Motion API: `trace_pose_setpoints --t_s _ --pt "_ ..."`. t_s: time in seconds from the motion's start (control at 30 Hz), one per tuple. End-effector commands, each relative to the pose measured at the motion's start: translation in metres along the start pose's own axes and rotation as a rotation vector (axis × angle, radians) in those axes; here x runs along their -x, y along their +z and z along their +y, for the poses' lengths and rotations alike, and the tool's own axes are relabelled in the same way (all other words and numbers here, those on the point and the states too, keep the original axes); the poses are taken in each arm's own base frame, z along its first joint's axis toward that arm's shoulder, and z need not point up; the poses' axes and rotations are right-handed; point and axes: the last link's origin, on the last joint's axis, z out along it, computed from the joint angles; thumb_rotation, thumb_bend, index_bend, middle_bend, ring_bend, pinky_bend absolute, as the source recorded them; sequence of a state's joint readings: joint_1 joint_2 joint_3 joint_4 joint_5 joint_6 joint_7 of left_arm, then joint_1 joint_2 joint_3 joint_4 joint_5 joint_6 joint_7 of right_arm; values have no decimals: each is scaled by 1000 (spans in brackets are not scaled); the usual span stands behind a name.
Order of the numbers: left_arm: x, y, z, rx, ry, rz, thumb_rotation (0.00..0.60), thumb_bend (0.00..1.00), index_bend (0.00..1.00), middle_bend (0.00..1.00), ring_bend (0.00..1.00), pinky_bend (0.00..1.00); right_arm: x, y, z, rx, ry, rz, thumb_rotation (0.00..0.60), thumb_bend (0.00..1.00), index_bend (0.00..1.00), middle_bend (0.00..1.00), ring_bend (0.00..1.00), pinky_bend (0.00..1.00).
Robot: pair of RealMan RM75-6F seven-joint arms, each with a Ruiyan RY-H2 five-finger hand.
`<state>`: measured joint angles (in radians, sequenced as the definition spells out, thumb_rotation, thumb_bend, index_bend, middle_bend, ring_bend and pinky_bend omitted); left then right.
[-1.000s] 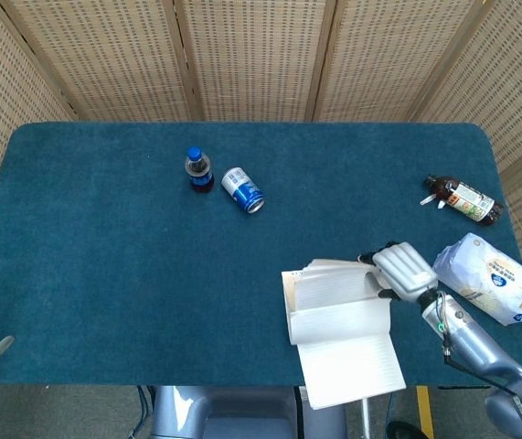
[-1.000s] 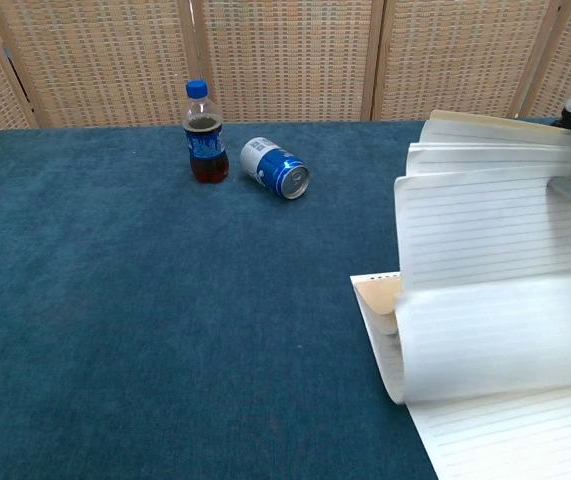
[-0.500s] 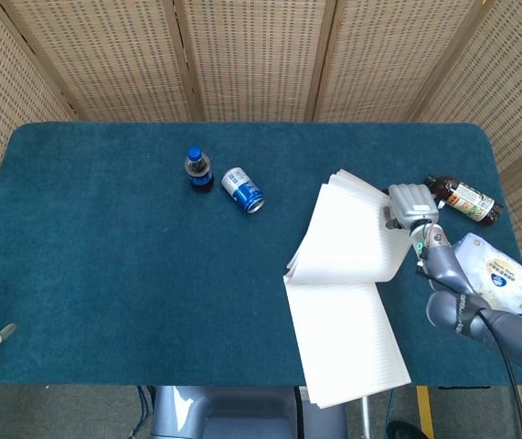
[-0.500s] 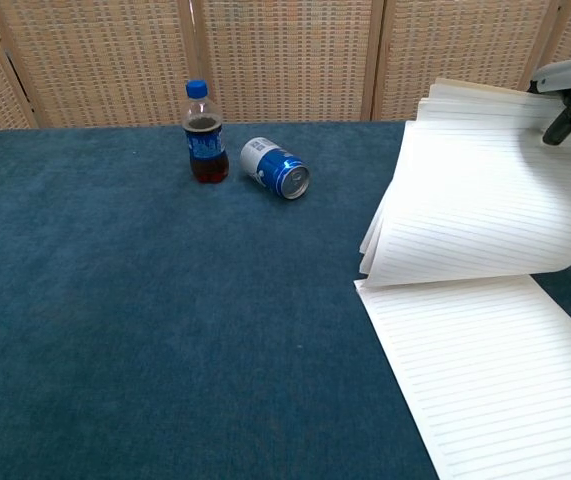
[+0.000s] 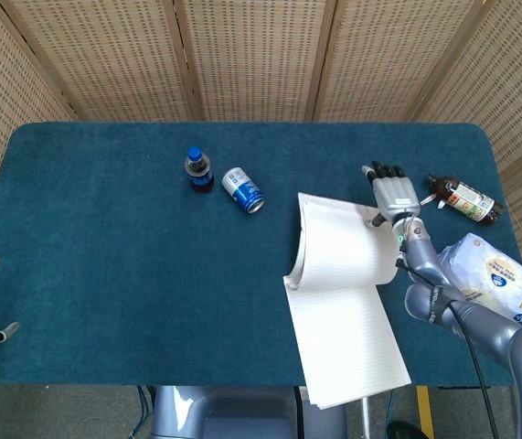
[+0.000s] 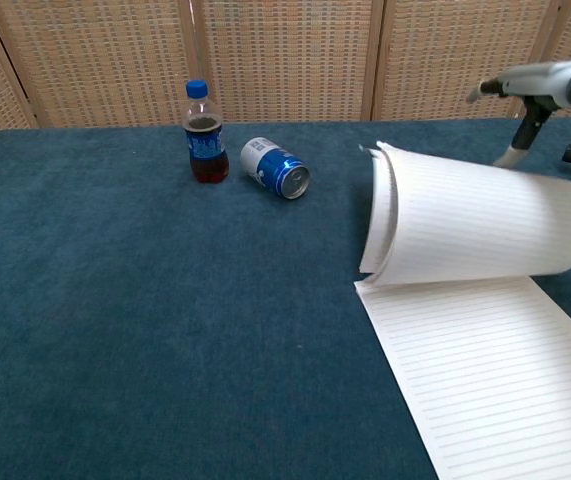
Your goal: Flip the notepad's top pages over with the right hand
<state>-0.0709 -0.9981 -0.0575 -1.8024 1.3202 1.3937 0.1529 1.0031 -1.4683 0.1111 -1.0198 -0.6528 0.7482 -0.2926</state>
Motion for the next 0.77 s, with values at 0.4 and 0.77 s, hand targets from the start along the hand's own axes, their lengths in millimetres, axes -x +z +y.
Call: trace_pose_setpoints --t_s 0.4,0.77 --pt "-1 -1 -1 1 -8 1 600 0 0 0 0 0 -28 -11 11 -1 83 286 600 0 0 0 0 0" --pt "-6 -5 -1 39 -19 85 600 0 0 0 0 0 -11 -137 52 -225 85 340 600 0 0 0 0 0"
